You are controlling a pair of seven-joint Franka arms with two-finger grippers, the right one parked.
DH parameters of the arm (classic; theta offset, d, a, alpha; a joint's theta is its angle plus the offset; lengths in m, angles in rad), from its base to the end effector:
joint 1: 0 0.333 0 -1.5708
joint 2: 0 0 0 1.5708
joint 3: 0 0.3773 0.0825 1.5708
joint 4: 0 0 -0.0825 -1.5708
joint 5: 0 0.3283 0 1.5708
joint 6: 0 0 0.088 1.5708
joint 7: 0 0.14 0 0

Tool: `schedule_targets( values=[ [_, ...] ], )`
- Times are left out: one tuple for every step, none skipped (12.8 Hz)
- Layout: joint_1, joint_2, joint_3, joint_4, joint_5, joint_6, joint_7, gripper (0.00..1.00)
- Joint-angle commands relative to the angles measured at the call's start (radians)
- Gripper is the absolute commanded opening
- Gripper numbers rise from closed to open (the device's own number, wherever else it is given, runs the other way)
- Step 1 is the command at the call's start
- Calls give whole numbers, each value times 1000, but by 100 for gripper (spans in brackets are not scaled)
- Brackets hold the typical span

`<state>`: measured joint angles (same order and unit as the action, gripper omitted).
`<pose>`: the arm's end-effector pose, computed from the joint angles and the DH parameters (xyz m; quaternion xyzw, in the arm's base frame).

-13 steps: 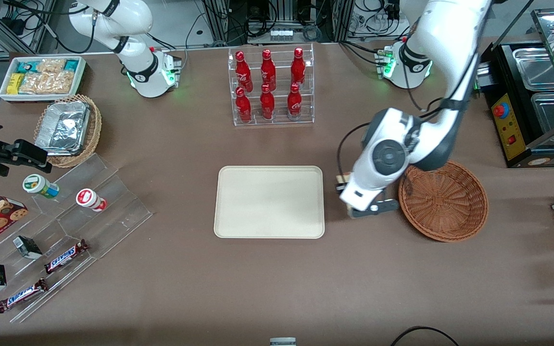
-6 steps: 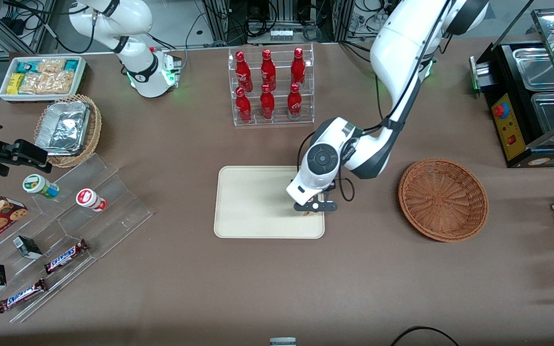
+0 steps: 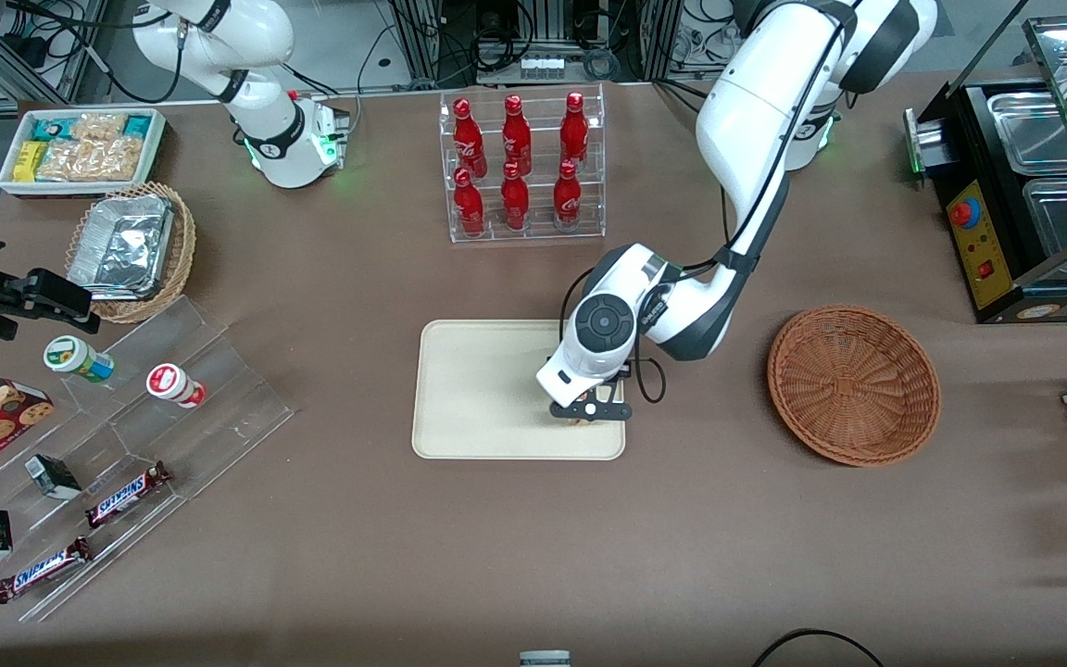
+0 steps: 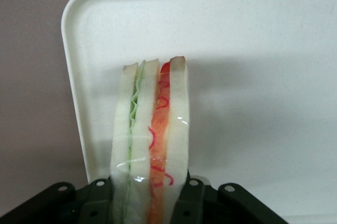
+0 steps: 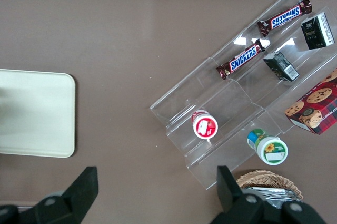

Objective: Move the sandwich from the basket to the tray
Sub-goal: 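Lower the sandwich onto the tray and open the left gripper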

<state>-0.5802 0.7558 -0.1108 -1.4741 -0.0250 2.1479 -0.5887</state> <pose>0.5528 -0.4381 0.2709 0.9976 -0.0303 -0.0603 0.0158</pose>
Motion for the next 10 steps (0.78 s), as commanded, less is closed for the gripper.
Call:
schedule_targets(
  values=[
    [-23,22,8,34,33,-11,6,44],
    [-29,25,10,31,37,-10,4,45],
    [-27,36,10,32,36,-9,3,45],
    [-29,42,10,31,37,-9,4,48],
    [-29,46,10,32,39,-8,1,49],
    [-30,56,10,35,37,-6,1,51],
    [-32,57,11,37,37,-6,-2,53],
    [-30,59,11,38,37,-6,-3,56],
    [-30,59,16,38,37,-6,-5,67],
    [-29,56,17,40,37,-6,-10,78]
  ],
)
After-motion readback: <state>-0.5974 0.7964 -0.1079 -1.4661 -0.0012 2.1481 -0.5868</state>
